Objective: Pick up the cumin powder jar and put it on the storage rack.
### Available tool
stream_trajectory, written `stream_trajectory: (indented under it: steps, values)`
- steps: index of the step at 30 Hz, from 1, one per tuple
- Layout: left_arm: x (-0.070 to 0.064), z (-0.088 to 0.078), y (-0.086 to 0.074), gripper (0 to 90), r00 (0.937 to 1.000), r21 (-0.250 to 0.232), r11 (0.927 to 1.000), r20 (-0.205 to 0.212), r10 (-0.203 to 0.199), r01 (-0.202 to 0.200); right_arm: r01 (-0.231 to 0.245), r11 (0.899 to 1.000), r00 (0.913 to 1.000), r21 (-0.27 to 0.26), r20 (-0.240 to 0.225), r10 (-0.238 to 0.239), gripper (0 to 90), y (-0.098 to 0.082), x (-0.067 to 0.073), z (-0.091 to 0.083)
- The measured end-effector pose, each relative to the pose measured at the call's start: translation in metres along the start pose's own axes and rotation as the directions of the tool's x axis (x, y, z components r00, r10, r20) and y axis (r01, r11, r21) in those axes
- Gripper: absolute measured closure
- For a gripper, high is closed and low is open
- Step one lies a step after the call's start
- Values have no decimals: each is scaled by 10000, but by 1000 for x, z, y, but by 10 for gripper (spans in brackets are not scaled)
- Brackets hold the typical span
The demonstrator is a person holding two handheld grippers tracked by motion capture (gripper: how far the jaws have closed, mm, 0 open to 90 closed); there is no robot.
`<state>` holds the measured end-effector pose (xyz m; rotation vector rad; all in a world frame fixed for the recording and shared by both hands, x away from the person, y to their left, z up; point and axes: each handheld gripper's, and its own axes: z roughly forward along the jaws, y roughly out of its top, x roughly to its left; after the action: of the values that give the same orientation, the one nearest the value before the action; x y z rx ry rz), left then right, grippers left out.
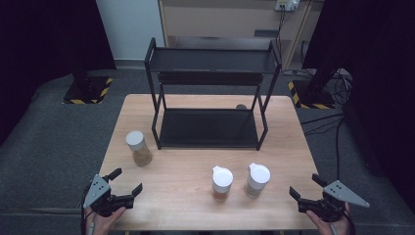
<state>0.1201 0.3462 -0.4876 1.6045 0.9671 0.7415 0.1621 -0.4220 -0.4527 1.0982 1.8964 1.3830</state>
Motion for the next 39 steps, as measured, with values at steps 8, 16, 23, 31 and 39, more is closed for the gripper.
stream_trajectory:
  steps: [8,16,23,31,39]
  values:
    - [0,2,1,26,10000,44,10000,18,-35,35,-70,10000,10000,39,-30,70,30,0,-1,0]
    - [2,1,0,25,9999,19,10000,79,-85,84,-78,10000,10000,-36,-3,78,31,-1,-1,-2]
    - [1,0,0,25,10000,21,10000,61,-72,72,-51,10000,10000,5,-14,51,33,-1,-1,-1]
    - [-1,0,3,22,10000,48,10000,71,-47,47,-72,10000,10000,-8,-50,72,33,-1,-2,-2]
    - [-5,-1,10,21,9999,72,10000,118,14,-15,-49,10000,10000,37,-67,49,33,0,-1,-2]
